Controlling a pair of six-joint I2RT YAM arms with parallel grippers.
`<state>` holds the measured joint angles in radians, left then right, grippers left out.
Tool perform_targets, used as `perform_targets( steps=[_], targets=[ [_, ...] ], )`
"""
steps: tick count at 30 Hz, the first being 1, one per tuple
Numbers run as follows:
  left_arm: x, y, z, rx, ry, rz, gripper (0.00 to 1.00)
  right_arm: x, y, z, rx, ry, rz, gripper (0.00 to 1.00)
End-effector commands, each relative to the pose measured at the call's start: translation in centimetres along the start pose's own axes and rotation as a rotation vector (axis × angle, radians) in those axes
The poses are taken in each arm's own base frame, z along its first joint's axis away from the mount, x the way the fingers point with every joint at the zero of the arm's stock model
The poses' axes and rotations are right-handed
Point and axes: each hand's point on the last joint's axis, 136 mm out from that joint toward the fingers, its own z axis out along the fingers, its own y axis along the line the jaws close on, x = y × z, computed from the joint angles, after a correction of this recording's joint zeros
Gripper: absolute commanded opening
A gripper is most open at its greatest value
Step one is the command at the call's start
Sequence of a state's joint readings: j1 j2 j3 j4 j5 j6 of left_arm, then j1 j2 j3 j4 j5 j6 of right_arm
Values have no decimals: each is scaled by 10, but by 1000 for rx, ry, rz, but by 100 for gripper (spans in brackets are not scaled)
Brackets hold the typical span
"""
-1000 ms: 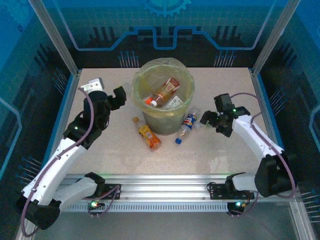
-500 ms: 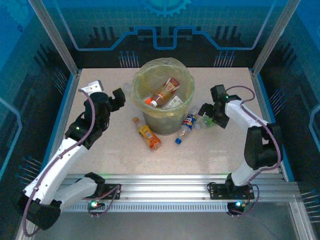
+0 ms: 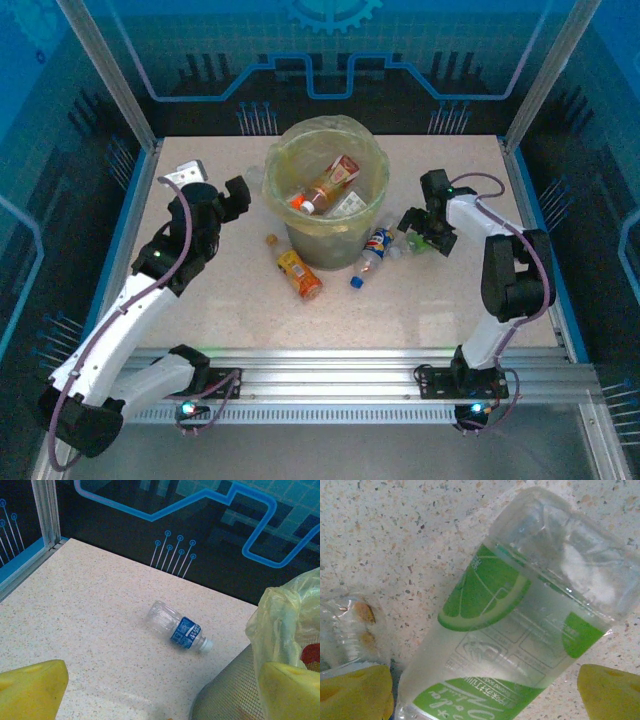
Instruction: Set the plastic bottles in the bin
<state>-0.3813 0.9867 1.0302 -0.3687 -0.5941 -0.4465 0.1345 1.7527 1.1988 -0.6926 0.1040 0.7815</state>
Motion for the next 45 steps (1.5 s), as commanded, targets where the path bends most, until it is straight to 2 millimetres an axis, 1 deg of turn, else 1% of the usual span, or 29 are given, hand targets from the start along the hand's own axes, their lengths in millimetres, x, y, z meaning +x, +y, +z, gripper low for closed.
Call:
perform_targets(
  steps=[1, 7, 10, 13, 17, 18, 21, 22, 23, 29, 35, 36, 39, 43, 45],
  targets=[
    [-1, 1, 0, 6, 1, -18, 99, -4, -8, 3, 17, -10, 4, 93],
    [2, 1, 1, 9, 9, -27, 99, -3, -13, 7, 31, -5, -20, 87],
    [2, 0, 1, 13, 11, -31, 99, -1, -16, 9, 39, 0, -28, 81],
    [3, -1, 2, 16, 15, -32, 99, 0, -19, 10, 44, 1, -41, 73],
    [4, -1, 2, 17, 19, -34, 99, 2, -22, 12, 51, 3, -59, 69],
    [4, -1, 3, 17, 19, -35, 99, 3, -22, 13, 53, 6, -63, 67],
    [5, -2, 3, 17, 22, -37, 99, 6, -23, 18, 49, 18, -74, 53],
    [5, -2, 3, 18, 22, -38, 99, 7, -23, 19, 47, 19, -76, 51],
    [5, -2, 4, 17, 23, -38, 99, 7, -23, 21, 48, 22, -77, 51],
    [5, -2, 4, 17, 23, -39, 99, 11, -30, 31, 86, 43, -79, 66],
    [7, -1, 6, 13, 28, -36, 99, 11, -32, 41, 113, 58, -86, 72],
    [8, -1, 7, 11, 30, -35, 99, 11, -33, 43, 116, 60, -87, 72],
    [8, -1, 8, 7, 34, -35, 99, 11, -33, 44, 118, 63, -90, 63],
    [10, 1, 9, 0, 36, -36, 99, 11, -34, 39, 118, 53, -94, 58],
    [10, 2, 10, -7, 38, -40, 99, 10, -35, 33, 120, 43, -99, 54]
  ],
)
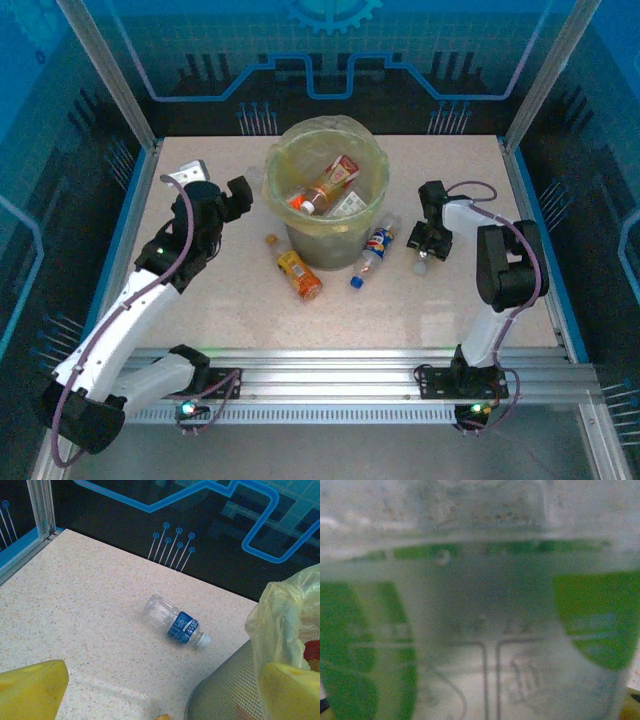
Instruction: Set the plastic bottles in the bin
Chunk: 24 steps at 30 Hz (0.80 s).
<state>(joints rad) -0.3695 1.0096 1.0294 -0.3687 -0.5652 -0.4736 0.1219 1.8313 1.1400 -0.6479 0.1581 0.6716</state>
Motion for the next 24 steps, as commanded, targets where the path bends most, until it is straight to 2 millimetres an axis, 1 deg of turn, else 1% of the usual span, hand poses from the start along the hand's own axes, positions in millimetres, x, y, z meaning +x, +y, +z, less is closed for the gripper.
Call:
perform_targets(
  steps=[1, 4, 7, 15, 24],
  targets=[
    [3, 4, 3, -12, 9, -22, 99, 2, -9, -6, 18, -1, -2, 52],
    [4, 5, 4, -21, 11, -30, 99, 1, -10, -22, 16, -33, -16, 48],
    [5, 8, 5, -34, 14, -34, 99, 0, -8, -47, 1, -77, -37, 45],
    [16, 16, 8, -55, 41, -38, 99, 1, 3, -130, -71, -233, -114, 44],
    [30, 27, 14, -81, 73, -75, 99, 10, 32, -223, -205, -414, -246, 44]
  ],
)
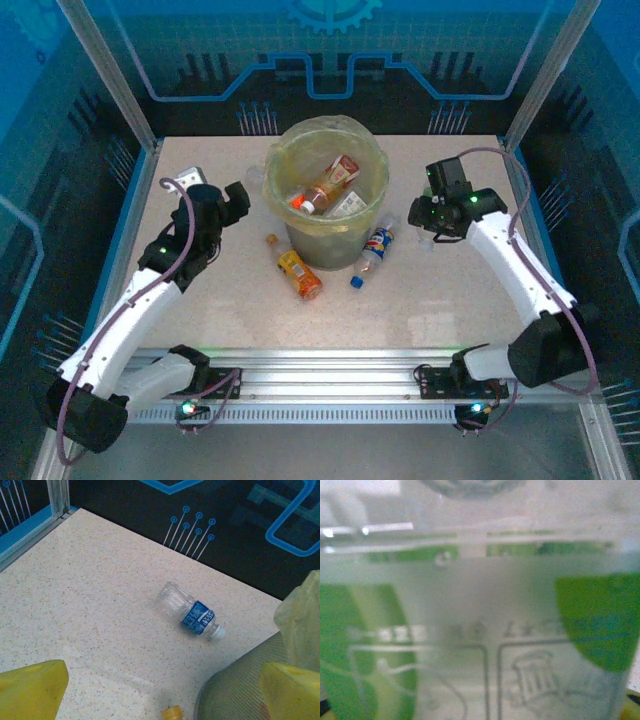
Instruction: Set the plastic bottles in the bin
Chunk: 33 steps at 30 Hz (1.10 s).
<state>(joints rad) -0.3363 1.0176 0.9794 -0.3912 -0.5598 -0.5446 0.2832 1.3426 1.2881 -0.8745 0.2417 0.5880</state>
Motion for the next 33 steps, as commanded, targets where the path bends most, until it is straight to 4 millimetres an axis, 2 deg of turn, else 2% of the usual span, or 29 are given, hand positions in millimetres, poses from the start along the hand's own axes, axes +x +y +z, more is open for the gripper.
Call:
perform_targets(
  steps=[1, 4, 9, 15, 18, 22, 27, 33],
  targets=[
    [10, 8, 5, -17, 27, -32, 99, -9, 12, -35, -25, -59, -70, 44],
    [14, 11, 7, -19, 38, -44, 99, -19, 26, -58, -68, -108, -109, 44],
    [20, 17, 11, -24, 60, -68, 99, -34, 50, -85, -128, -165, -181, 44],
    [25, 17, 14, 3, 86, -107, 99, -61, 96, -113, -216, -234, -364, 44],
    [26, 14, 15, 27, 99, -115, 99, -75, 124, -119, -269, -249, -490, 44],
    [28, 9, 14, 59, 118, -124, 99, -89, 160, -118, -316, -261, -662, 44],
    [30, 7, 14, 77, 141, -144, 99, -100, 191, -99, -345, -247, -810, 44],
    [31, 6, 13, 88, 151, -153, 99, -99, 220, -73, -412, -231, -931, 46]
  ],
)
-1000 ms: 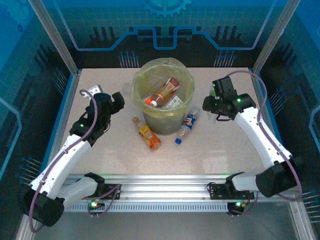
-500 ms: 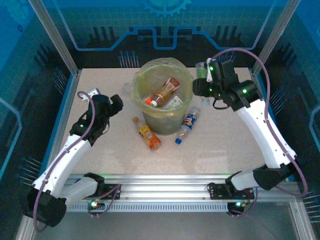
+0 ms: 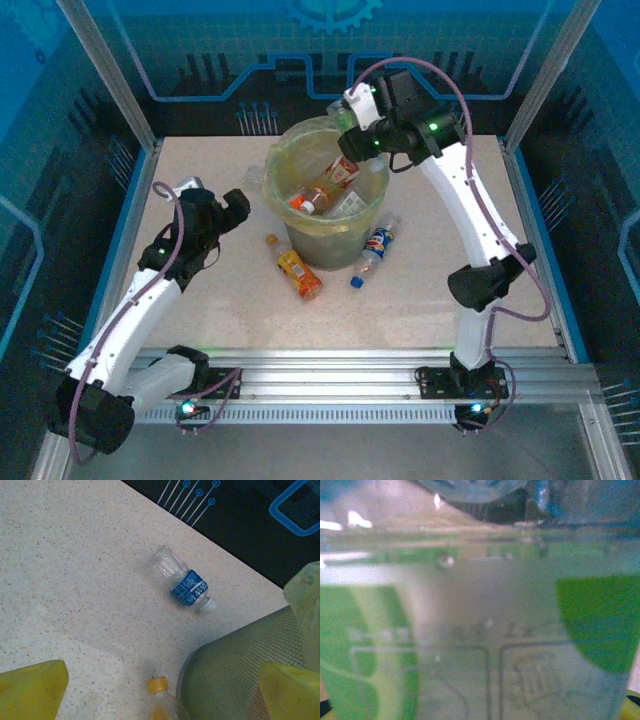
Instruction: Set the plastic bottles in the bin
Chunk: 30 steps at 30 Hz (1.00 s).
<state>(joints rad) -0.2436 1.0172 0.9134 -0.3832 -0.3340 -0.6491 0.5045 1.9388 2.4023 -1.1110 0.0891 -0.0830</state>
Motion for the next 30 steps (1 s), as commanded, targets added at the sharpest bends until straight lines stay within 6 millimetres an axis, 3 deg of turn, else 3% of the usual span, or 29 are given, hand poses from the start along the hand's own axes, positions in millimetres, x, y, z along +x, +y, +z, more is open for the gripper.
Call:
perform_targets(
  steps=[1, 11, 30],
  targets=[
    [-1, -1, -2, 21, 6, -23, 99, -3, 18, 7, -78, 3, -120, 46],
    [-1, -2, -4, 28, 7, -32, 99, 15, 20, 48, -68, 92, -191, 53],
    [-4, 0, -5, 24, 3, -41, 99, 35, 2, 76, 48, 193, -232, 80]
  ],
)
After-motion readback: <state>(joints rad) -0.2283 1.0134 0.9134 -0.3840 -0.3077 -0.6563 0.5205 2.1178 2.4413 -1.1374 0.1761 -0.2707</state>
